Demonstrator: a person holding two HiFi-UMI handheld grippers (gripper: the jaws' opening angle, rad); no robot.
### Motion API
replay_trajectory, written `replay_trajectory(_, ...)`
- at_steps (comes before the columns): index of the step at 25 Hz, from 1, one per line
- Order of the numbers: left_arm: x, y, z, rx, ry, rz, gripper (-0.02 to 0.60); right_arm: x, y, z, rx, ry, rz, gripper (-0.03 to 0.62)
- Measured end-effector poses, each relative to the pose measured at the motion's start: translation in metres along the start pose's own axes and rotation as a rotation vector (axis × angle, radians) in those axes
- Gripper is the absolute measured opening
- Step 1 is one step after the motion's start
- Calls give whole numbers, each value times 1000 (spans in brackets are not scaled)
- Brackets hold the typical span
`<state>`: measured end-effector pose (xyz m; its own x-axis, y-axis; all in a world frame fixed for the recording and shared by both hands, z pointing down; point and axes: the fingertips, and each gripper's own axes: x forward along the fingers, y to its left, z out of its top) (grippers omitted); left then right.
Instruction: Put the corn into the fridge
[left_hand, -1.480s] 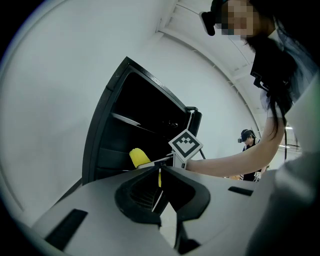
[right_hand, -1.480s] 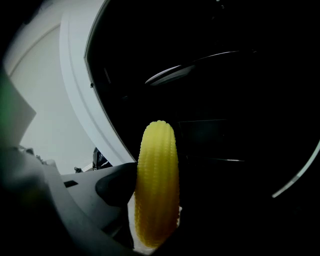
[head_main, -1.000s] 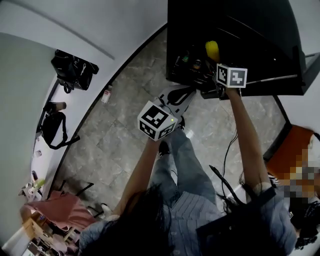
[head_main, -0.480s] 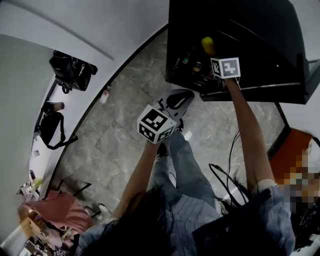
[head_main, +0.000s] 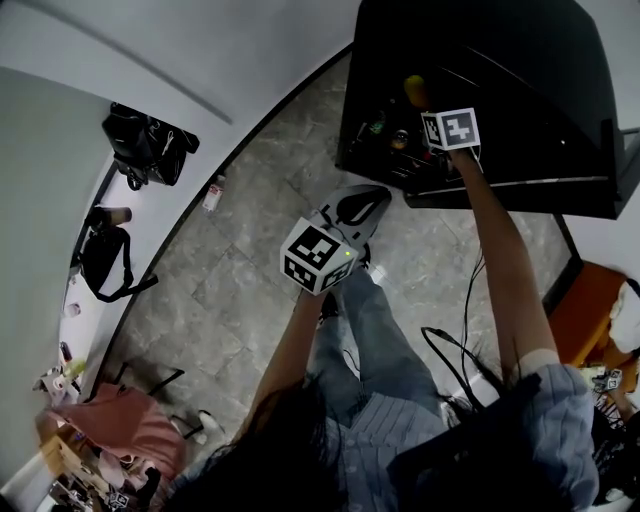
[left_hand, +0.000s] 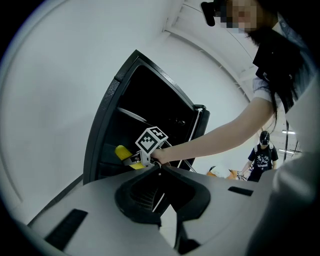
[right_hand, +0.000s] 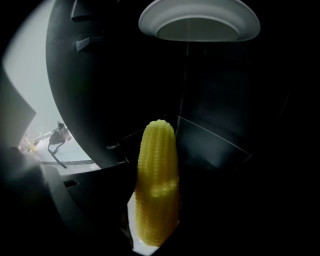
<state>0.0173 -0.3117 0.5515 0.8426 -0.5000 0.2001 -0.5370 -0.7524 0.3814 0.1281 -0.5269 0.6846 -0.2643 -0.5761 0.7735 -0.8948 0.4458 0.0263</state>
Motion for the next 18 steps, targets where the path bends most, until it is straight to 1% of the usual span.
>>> replay_trajectory(3,-3,3,-4,-14,-1,14,8,4,-2,-3,14,16,1,256)
replay_trajectory(8,-7,6,-11,-28,10,21,8,5,-2,0,-5,18,12,256)
replay_trajectory(13,-5,7,-16,-30,20,22,8,9,-9,8,-50,19,7,256)
replay_trajectory(18,-5,12,-21,-45,28,29,8,14,-16,11,-106,34,-27,256)
